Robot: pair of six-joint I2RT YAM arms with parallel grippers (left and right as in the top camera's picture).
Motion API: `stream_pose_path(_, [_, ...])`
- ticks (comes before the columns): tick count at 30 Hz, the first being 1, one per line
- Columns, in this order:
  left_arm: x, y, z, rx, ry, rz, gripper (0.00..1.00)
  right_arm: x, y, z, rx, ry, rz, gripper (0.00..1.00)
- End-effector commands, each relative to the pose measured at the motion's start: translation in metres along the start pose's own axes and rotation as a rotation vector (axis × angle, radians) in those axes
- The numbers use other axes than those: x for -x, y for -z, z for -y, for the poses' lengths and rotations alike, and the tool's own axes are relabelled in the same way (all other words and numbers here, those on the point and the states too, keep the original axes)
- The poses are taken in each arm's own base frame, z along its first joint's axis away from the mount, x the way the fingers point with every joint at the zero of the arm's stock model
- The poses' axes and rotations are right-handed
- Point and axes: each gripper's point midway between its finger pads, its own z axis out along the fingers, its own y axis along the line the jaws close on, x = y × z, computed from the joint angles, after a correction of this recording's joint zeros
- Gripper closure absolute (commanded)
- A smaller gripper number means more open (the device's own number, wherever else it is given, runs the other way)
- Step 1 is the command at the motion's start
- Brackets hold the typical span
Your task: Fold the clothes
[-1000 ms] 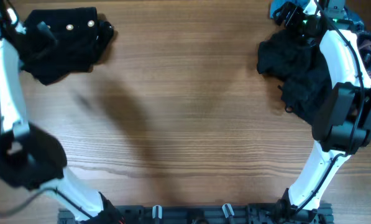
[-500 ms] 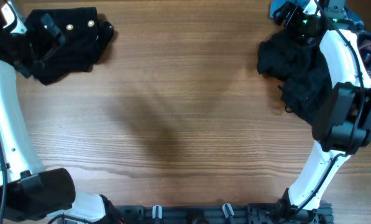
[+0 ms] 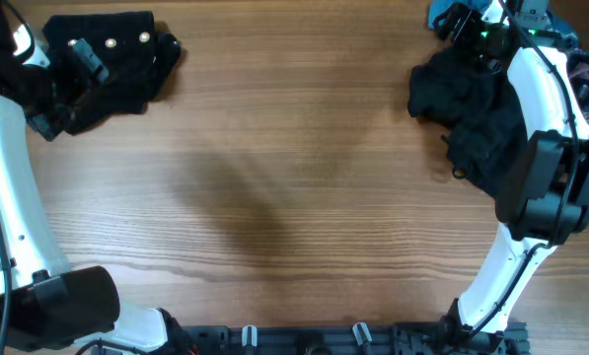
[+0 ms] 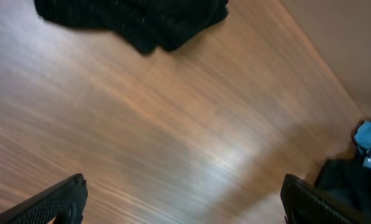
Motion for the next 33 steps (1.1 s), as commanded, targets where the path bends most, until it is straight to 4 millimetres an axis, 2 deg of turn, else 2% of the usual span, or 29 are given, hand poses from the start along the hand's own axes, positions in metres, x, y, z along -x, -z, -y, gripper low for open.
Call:
stream_pose_path(1, [0.006, 0.006, 0.008, -0.037, -0.146, 0.039, 0.00, 0.000, 0.000, 0.001, -0.014, -0.004, 0.005, 0.00])
stream_pose_path(4, [0.010, 0.006, 0.016, -0.073, -0.266, 0.061, 0.00, 0.000, 0.000, 0.001, -0.014, -0.004, 0.005, 0.00])
stream_pose_path(8, [0.012, 0.011, 0.035, -0.165, -0.518, 0.097, 0.00, 0.000, 0.000, 0.001, -0.014, -0.004, 0.005, 0.00])
stream_pose_path(11, [0.013, 0.020, 0.042, -0.182, -0.575, 0.134, 0.00, 0.000, 0.000, 0.001, -0.014, -0.004, 0.005, 0.00])
stream_pose_path(17, [0.002, 0.059, 0.075, -0.190, -0.693, 0.276, 0.00, 0.000, 0.000, 0.001, -0.014, -0.004, 0.005, 0.00])
stream_pose_path(21, [-0.012, 0.093, 0.117, -0.207, -0.823, 0.468, 0.00, 0.000, 0.000, 0.001, -0.014, -0.004, 0.005, 0.00])
stream_pose_path(24, [-0.026, 0.105, 0.139, -0.247, -0.883, 0.645, 0.00, 0.000, 0.000, 0.001, -0.014, -0.004, 0.005, 0.00])
stream_pose_path(27, [-0.041, 0.101, 0.140, -0.326, -0.863, 0.759, 0.00, 0.000, 0.000, 0.001, -0.014, -0.004, 0.005, 0.00])
stream_pose_path(30, [-0.056, 0.081, 0.120, -0.385, -0.778, 0.823, 0.00, 0.000, 0.000, 0.001, -0.014, -0.004, 0.005, 0.00])
stream_pose_path(33, [-0.074, 0.062, 0.100, -0.414, -0.769, 0.890, 0.00, 0.000, 0.000, 0.001, -0.014, -0.004, 0.005, 0.00])
